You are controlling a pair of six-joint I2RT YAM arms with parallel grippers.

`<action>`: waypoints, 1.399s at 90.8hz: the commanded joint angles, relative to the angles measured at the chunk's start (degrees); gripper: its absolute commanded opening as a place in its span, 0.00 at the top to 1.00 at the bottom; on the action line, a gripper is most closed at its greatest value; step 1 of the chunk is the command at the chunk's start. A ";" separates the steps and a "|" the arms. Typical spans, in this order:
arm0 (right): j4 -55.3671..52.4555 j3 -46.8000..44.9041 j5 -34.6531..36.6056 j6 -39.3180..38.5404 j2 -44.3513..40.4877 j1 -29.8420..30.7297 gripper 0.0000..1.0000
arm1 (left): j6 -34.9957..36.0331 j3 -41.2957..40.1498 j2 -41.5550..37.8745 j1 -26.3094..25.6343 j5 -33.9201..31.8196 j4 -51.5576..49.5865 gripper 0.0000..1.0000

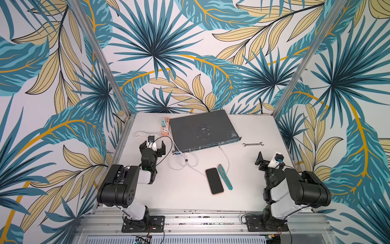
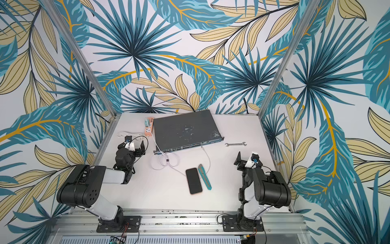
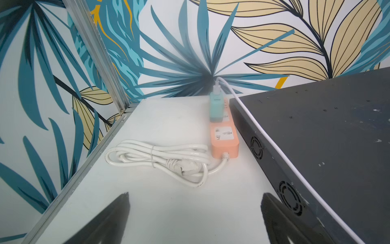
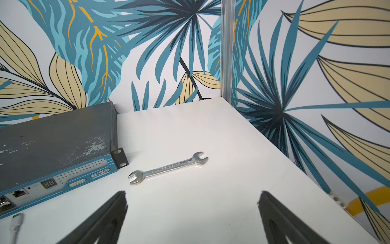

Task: Plug the charging cable into the phone
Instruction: Pick up the distractor from the center of the board.

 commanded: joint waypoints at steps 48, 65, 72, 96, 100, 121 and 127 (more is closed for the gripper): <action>13.32 -2.07 2.56 1.64 -1.15 -0.14 0.00 | 1.27 -1.14 -1.92 0.64 2.20 -2.56 0.00; 13.36 -2.81 1.44 0.79 -2.72 0.03 0.00 | 0.93 -0.20 -2.84 1.02 2.38 -5.39 0.00; 11.82 -3.93 2.32 0.91 -7.27 0.13 0.00 | -0.63 3.10 -7.19 0.88 -2.23 -15.00 0.00; -34.58 5.89 18.68 12.40 -38.50 -0.04 0.00 | -11.91 23.48 -16.80 0.63 -12.36 -63.79 0.00; -41.84 9.51 17.21 13.88 -39.63 -0.05 0.00 | -14.38 25.94 -17.06 0.56 -12.58 -69.26 0.00; -81.91 35.62 2.48 15.58 -34.15 -0.13 0.00 | -21.06 33.43 -20.07 0.43 -7.88 -91.10 0.00; -85.62 38.20 -2.30 16.95 -34.56 -0.01 0.00 | -20.83 33.48 -22.23 0.40 -4.72 -92.52 0.00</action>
